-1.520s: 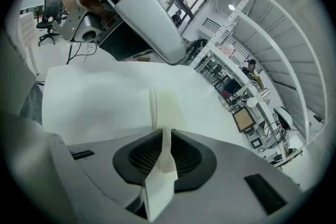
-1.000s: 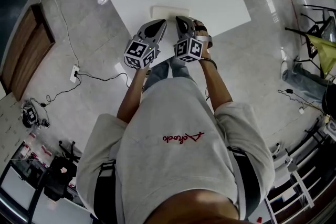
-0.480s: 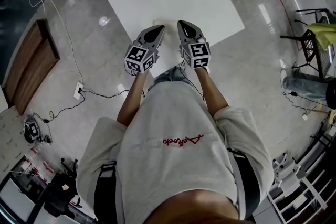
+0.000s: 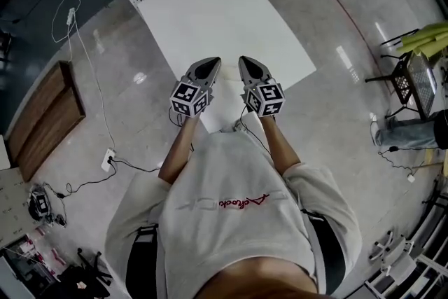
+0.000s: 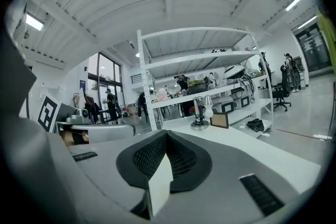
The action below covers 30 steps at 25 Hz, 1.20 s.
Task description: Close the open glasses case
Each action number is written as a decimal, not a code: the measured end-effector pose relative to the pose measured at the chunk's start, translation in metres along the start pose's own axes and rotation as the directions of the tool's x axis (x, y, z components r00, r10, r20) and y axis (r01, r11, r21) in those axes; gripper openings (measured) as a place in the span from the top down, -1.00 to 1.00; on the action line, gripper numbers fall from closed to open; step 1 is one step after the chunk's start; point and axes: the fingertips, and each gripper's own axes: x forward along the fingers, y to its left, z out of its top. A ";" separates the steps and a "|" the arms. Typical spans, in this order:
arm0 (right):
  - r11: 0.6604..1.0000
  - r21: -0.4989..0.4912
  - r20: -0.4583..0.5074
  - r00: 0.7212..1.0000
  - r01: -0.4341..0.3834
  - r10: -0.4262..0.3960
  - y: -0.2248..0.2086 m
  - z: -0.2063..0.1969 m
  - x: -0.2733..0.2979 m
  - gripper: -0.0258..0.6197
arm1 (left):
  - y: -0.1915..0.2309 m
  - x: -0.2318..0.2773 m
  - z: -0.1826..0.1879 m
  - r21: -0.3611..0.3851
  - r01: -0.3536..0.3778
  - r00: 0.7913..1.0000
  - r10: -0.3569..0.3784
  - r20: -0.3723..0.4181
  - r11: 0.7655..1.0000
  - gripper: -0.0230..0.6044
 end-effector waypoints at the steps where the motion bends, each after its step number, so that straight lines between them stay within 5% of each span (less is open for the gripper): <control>1: 1.000 -0.005 0.006 1.000 0.004 -0.004 -0.001 0.002 0.000 0.86 | 0.001 0.000 0.003 0.005 0.002 1.000 -0.002 0.007 1.000 0.84; 17: 0.997 -0.079 0.008 1.000 0.014 -0.013 0.026 -0.001 -0.069 0.86 | -0.042 -0.038 0.001 0.034 0.006 1.000 -0.007 0.029 0.999 0.84; 30: 0.997 -0.073 0.014 1.000 -0.011 0.012 0.055 -0.025 -0.155 0.86 | -0.123 -0.089 -0.029 0.041 -0.025 0.999 0.024 0.028 0.999 0.84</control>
